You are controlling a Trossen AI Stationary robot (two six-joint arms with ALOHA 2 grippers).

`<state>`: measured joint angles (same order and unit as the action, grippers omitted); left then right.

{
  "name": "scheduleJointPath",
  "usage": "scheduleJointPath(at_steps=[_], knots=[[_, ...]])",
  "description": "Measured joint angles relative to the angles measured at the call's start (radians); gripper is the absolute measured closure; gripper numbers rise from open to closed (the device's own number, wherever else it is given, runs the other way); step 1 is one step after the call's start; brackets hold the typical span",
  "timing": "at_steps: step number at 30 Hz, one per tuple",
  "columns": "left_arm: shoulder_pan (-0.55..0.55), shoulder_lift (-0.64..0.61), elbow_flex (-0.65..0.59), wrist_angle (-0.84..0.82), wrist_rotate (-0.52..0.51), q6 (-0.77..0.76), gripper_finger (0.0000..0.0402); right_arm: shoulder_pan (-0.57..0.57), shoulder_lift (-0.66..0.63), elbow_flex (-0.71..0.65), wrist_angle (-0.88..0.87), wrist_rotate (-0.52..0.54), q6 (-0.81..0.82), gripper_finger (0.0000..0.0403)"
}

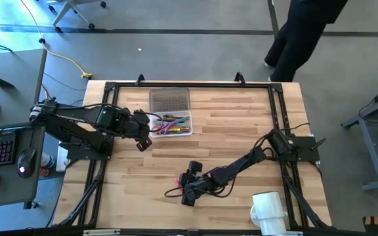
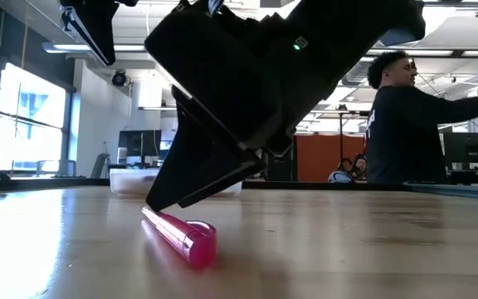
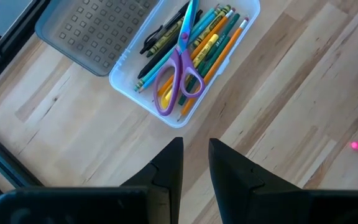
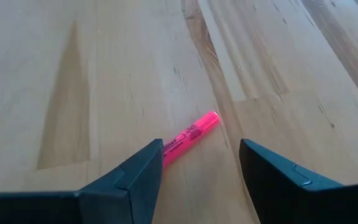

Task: Pick & place school supplies into a supply box
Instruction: Put the pink pen into the transparent supply box

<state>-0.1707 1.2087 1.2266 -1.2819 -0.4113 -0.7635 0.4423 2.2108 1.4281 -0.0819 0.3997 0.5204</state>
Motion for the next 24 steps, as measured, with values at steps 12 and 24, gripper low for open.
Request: scheduleJointPath(at_steps=[12, 24], knots=[[0.0, 0.0, 0.0, 0.0, -0.003, 0.0, 0.0291, 0.0, -0.048, -0.004, -0.175, -0.015, -0.085, 0.0204], [0.0, 0.0, 0.0, 0.001, -0.003, 0.02, 0.0291, 0.006, -0.12, -0.004, -0.043, -0.1, -0.232, 0.0204]])
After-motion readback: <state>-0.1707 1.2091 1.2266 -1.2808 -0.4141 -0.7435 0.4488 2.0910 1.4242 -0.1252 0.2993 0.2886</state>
